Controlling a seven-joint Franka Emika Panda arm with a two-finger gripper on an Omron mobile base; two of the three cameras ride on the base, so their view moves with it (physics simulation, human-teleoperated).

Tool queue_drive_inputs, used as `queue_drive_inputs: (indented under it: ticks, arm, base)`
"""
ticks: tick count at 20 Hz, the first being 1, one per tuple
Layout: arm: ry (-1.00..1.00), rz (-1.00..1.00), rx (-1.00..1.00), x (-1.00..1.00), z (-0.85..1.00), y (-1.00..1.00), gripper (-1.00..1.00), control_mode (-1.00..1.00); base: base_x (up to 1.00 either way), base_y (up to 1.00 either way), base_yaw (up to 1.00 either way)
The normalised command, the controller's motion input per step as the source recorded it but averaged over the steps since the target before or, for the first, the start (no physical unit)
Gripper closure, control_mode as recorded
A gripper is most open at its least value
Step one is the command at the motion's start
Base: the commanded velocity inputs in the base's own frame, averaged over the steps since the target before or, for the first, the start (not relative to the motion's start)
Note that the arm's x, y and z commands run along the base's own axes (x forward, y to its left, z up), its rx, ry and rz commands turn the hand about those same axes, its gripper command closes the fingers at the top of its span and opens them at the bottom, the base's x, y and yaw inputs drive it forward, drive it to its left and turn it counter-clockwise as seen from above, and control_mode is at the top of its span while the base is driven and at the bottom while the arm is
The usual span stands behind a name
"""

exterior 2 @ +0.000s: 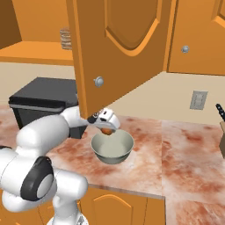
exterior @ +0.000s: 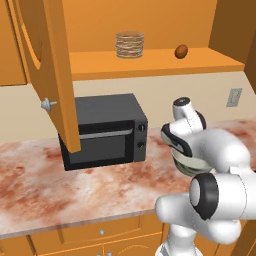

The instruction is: Open the cabinet. Pick the tangerine and mango from the cabinet and place them into the bowl. Then close the cabinet.

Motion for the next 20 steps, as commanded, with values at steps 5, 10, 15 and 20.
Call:
queue_drive_inputs:
  ticks: [5, 10, 15, 20]
  arm:
    - [0.00, 0.00, 0.01, 0.26, -0.32, -0.30, 1.00, -1.00]
    - [0.00, 0.00, 0.00, 0.23, -0.36, -0.03, 1.00, -1.00]
    - [0.00, 0.00, 0.00, 0.10, -0.14, 0.00, -1.00, -1.00]
    - [-0.01, 0.00, 0.00, 0.00, 0.00, 0.00, -1.00, -1.00]
  base:
    - [0.00, 0.00, 0.00]
    - [0.00, 0.00, 0.00]
    - [0.00, 0.00, 0.00]
    - [0.00, 0.00, 0.00]
